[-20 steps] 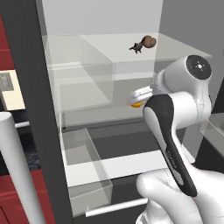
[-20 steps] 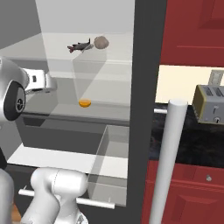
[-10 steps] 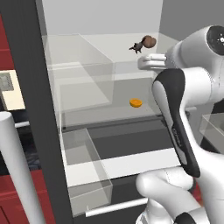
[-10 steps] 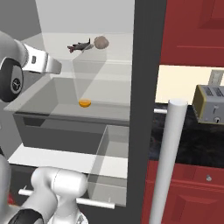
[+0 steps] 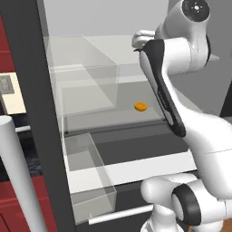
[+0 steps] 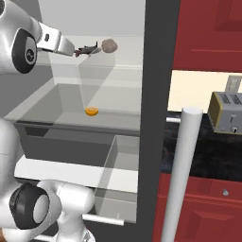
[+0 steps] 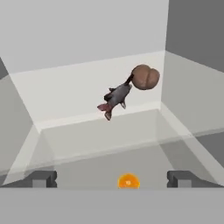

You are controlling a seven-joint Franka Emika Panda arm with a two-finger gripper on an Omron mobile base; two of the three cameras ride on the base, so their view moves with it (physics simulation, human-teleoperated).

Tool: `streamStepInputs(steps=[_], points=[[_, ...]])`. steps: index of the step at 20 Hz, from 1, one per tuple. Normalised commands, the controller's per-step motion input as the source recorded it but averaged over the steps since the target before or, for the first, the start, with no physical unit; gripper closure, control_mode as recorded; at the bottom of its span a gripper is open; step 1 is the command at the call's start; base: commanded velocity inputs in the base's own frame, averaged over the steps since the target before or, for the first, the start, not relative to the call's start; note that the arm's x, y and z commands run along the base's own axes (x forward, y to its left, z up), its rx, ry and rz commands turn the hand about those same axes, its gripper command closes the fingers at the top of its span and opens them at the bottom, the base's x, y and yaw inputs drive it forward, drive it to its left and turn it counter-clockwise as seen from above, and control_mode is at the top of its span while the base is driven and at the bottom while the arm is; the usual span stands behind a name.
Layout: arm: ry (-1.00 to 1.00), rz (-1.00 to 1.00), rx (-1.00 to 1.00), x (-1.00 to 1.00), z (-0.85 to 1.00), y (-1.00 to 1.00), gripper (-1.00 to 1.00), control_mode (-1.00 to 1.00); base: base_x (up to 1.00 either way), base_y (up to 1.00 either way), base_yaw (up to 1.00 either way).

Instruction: Open the fridge, remove the orange, potato, and fish, and place them on any counter.

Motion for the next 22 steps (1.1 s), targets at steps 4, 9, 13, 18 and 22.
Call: streamStepInputs(steps=[4,9,13,18,22], points=[[0.05,-0.04,-0.01,0.94,-0.04,-0.05,-1.00,-1.00,0.00,0.00,0.00],[0.16,-0.15,0.00,0.98,-0.10,-0.12,-1.00,-1.00,0.00,0.00,0.00],[0.18,-0.07,0.00,1.00,0.00,0.00,-1.00,-1.00,0.00,0.00,0.00],[0.10,-0.03,0.00,0.99,-0.08,0.00,-1.00,-1.00,0.00,0.00,0.00],[0.00,-0.01,0.00,0.81,-0.30,-0.03,-1.00,-1.00,0.00,0.00,0.00]])
